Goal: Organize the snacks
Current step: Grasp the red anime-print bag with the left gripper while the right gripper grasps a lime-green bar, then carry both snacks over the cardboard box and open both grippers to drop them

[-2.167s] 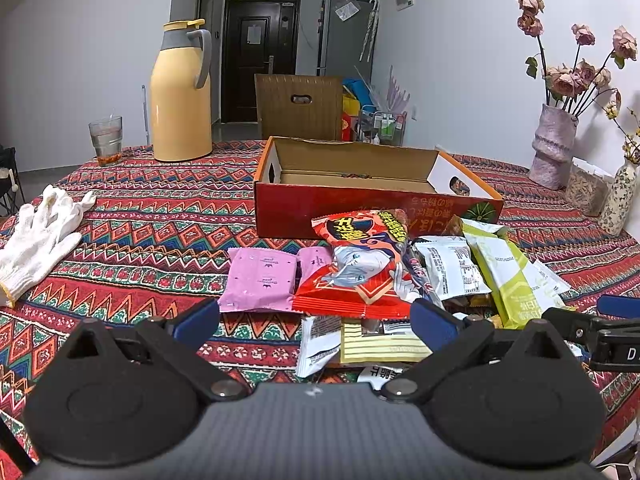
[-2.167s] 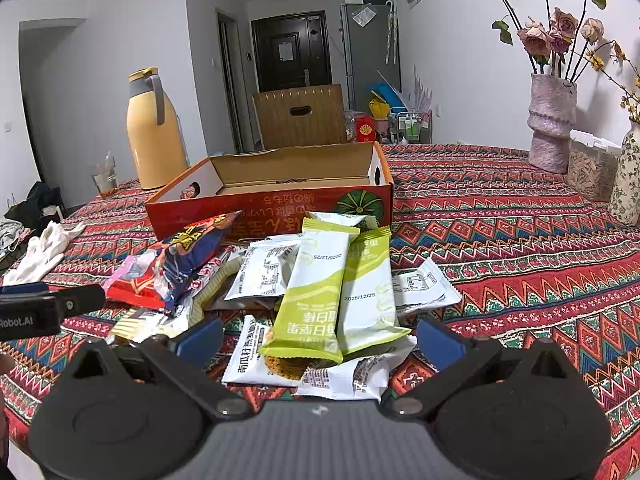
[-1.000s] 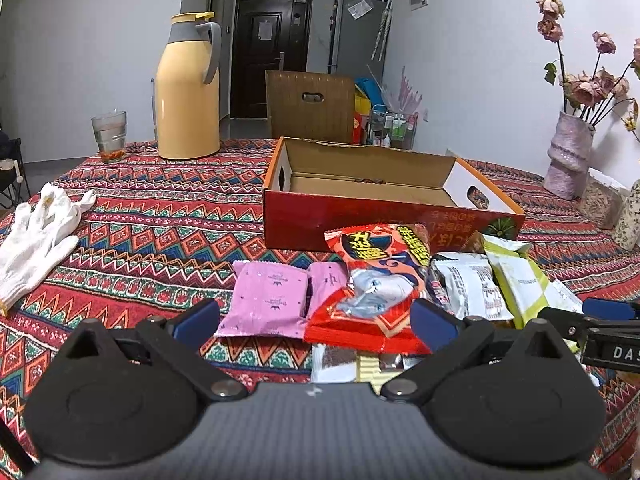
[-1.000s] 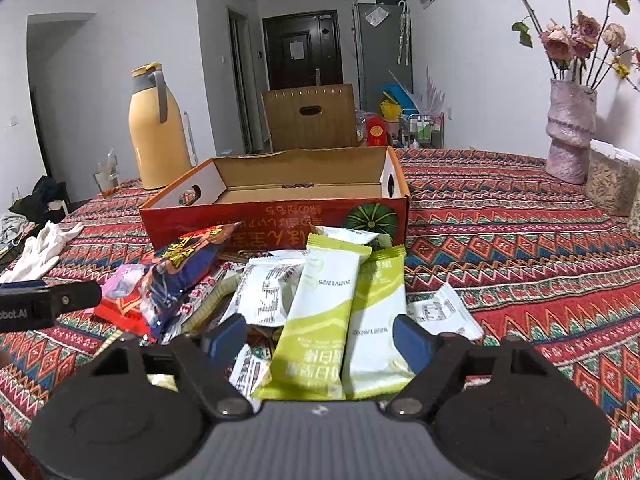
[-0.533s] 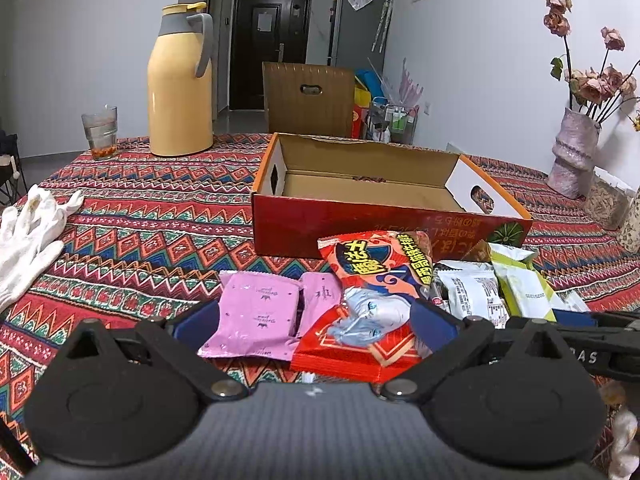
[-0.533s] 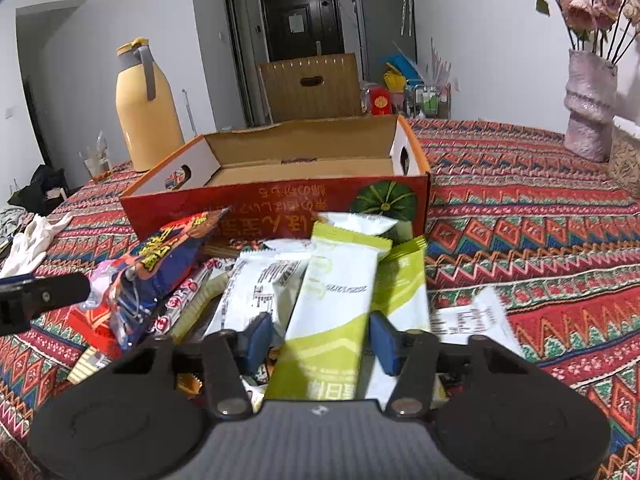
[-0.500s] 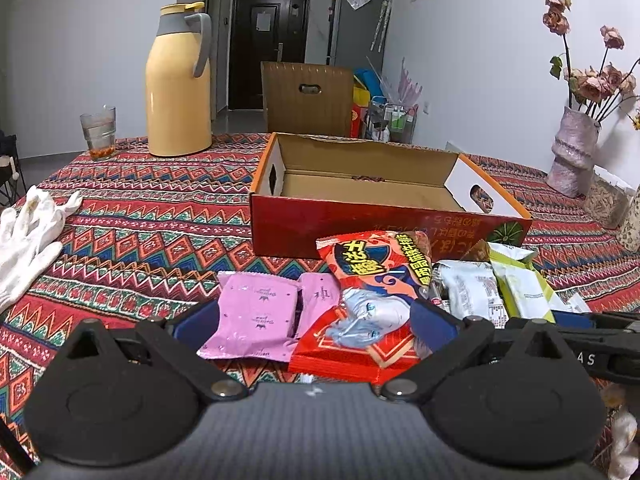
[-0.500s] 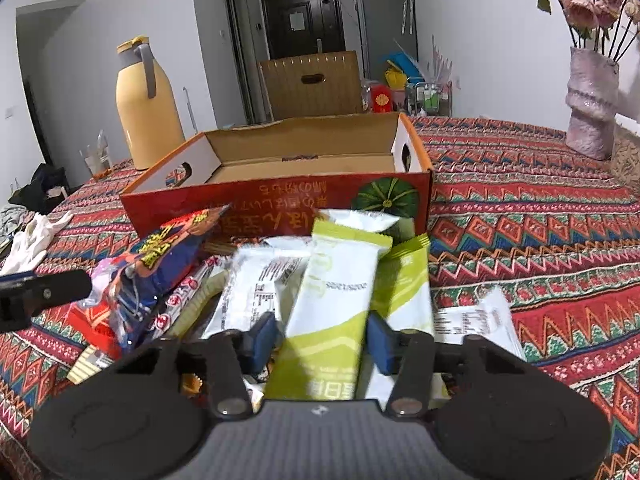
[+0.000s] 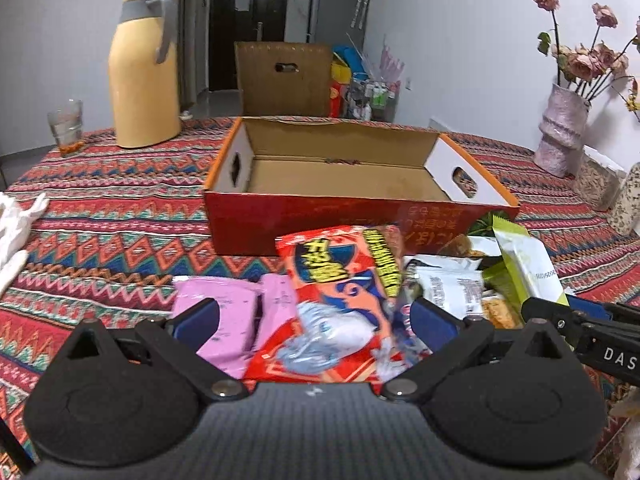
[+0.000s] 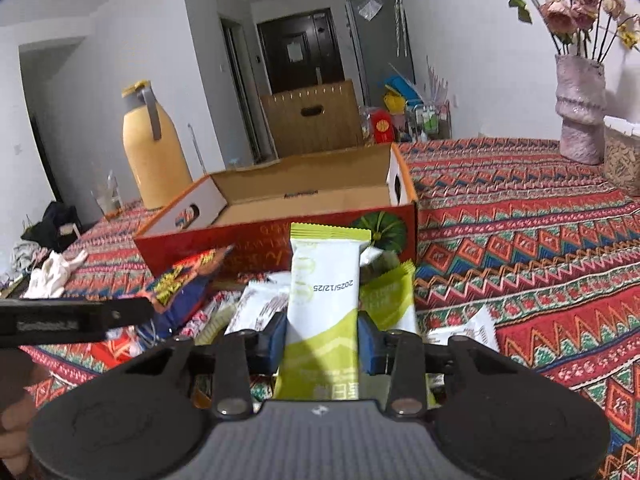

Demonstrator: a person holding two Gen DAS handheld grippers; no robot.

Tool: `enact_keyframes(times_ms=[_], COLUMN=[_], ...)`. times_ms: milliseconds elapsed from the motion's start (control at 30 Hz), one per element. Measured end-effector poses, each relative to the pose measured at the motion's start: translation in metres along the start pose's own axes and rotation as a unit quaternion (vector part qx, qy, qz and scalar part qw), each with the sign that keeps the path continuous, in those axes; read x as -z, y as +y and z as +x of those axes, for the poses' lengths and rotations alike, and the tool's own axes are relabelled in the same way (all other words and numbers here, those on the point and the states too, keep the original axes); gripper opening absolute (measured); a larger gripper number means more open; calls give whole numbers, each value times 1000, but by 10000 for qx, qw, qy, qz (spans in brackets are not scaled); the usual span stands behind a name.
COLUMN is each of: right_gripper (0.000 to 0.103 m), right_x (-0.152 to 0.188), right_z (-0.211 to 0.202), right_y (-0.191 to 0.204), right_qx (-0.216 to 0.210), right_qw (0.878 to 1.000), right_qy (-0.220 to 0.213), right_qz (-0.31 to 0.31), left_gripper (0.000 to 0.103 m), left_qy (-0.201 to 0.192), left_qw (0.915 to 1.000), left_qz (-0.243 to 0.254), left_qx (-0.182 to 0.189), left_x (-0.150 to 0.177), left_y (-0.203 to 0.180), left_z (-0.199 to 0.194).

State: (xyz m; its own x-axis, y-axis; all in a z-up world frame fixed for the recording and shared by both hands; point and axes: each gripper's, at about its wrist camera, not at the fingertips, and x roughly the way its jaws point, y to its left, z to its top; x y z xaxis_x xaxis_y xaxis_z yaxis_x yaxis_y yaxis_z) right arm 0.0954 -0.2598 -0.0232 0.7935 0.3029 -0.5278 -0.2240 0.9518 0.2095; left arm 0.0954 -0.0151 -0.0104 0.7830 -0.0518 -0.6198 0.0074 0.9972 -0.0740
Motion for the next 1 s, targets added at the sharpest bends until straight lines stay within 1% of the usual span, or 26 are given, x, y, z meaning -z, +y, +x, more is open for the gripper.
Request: enact_keyframes(times_ms=[167,300,367,400,467,600,633,700,733,767,867,1000], right_gripper=[36,36,36,36,36,36,36,36,36,36,36,36], right_x=[0,2,4,4,4,5,5,5,5,5,5,3], right_z=[-3,-5,-5,-5,-6,-7,-7,-7,-8,-8,-10,-13], right_y=[-5,-10,-12,-12,-13,-12,-12,-12,-11,-11,-10,-9], right_qx=[31,-4,-25,-39,-59,-93,-94,-91,-87,-80,-60,-34], right_qw=[9999,9999,9998,9998,9998,9998,9998,9998,9998,9998,9998,9998], right_qy=[-47,-73,-79,-79,-82,-87,-89,-91,-95,-101,-125,-168], right_qz=[93,148,168,174,181,170,165,163,163,163,152,124], left_gripper=[103,103,94,92,84,73,65,63,61,56,52,52], left_qy=[134,338,412,430,460,409,387,374,367,352,298,175], left_qw=[9999,9993,9989,9988,9986,9985,9985,9986,9986,9987,9990,9994], left_qz=[-17,-147,-173,-176,-205,-291,-289,-305,-307,-297,-279,-245], left_qx=[85,80,103,134,156,212,237,236,232,219,197,149], left_x=[-5,-5,-3,-2,0,0,-1,-2,-3,-3,-5,-6], left_y=[-8,-9,-10,-10,-10,-7,-6,-6,-5,-5,-4,-2], left_z=[13,24,27,27,28,24,22,20,20,19,16,9])
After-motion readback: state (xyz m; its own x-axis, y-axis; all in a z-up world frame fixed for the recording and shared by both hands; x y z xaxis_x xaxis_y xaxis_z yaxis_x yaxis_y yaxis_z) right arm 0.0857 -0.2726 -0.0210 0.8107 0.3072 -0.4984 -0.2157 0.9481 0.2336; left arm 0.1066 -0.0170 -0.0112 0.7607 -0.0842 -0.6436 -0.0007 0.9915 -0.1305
